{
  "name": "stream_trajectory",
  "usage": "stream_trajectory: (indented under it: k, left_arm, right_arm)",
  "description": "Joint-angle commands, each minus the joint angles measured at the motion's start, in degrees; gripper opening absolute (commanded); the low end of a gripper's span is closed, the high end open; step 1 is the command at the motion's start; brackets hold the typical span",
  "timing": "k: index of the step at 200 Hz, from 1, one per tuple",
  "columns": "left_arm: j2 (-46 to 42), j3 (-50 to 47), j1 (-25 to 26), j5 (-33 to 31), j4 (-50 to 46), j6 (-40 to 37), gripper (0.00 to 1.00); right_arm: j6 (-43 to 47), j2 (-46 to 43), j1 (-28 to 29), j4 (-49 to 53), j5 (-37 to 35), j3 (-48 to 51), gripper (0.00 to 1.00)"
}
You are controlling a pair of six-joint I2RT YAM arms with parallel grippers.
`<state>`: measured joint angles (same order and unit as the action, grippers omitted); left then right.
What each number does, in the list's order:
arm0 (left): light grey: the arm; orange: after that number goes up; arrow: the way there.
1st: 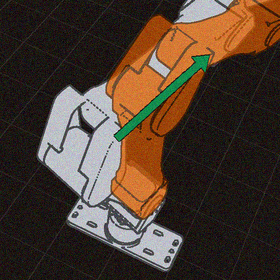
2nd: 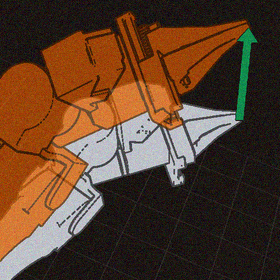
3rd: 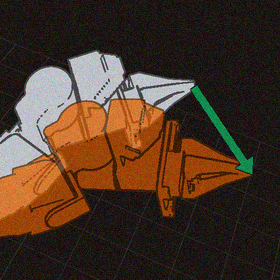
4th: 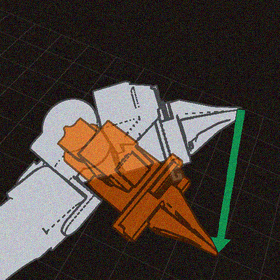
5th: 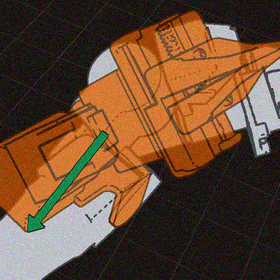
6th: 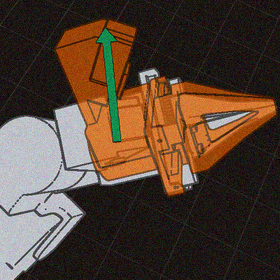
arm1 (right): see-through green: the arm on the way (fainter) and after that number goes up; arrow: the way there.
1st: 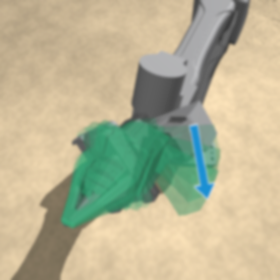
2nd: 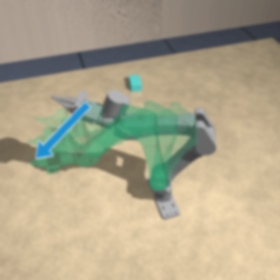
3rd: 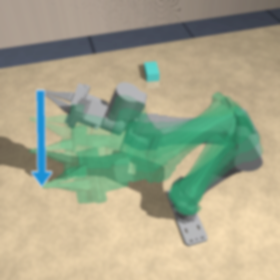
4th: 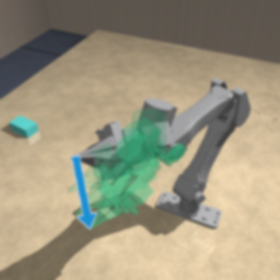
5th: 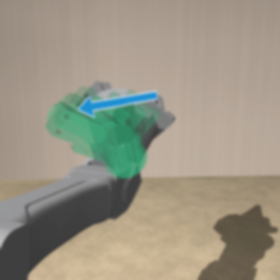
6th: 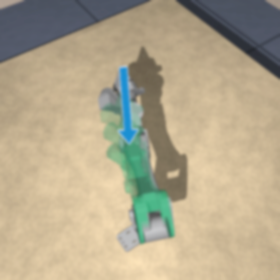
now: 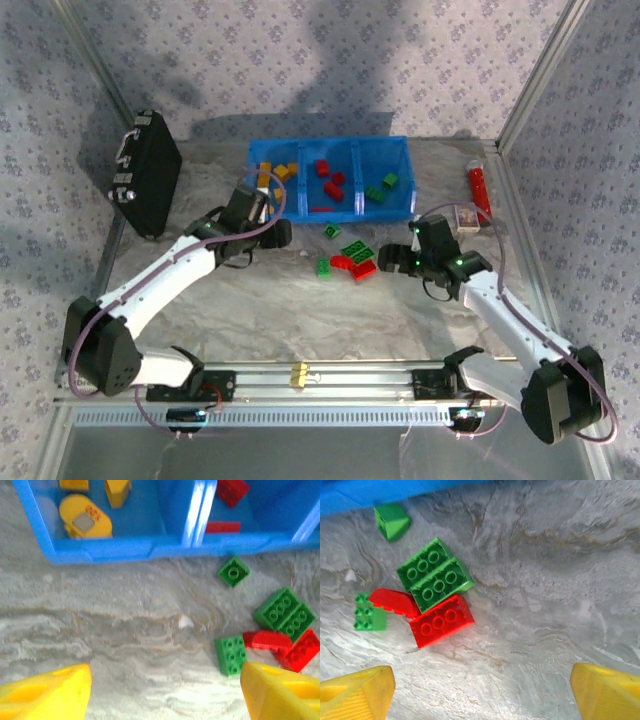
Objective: Sort the legos into containers by color
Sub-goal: Place the lego in the container, then pick up the lego from the center of the table.
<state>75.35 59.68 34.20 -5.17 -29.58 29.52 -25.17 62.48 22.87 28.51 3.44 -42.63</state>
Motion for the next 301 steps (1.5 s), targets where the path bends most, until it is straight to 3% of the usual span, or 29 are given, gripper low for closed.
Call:
stream_trajectory:
  k: [1, 86, 191, 275, 301]
  left_arm:
    - [-3.1, -3.5, 1.0, -1.1, 1.8, 2.7, 0.78]
    - [-13.9, -13.9, 3.2, -1.6, 1.2, 6.4, 0.77]
    - [-20.0, -18.5, 3.2, -2.2, -0.6, 7.4, 0.77]
    - [-20.6, -19.2, 3.2, -2.5, -0.5, 7.5, 0.76]
    - [-20.7, -19.2, 3.2, -2.5, -0.5, 7.4, 0.76]
  right_arm:
    - [2.3, 2.8, 1.6, 1.0, -1.0, -1.3, 0.94]
    - [11.4, 20.9, 9.4, 1.3, -4.2, -11.0, 0.99]
    - [16.2, 36.9, 12.4, 3.7, -4.6, -19.9, 0.99]
    - [13.7, 40.7, 15.0, 5.1, -9.4, -20.6, 0.9]
    - [13.0, 40.9, 15.3, 5.3, -10.7, -20.5, 0.8]
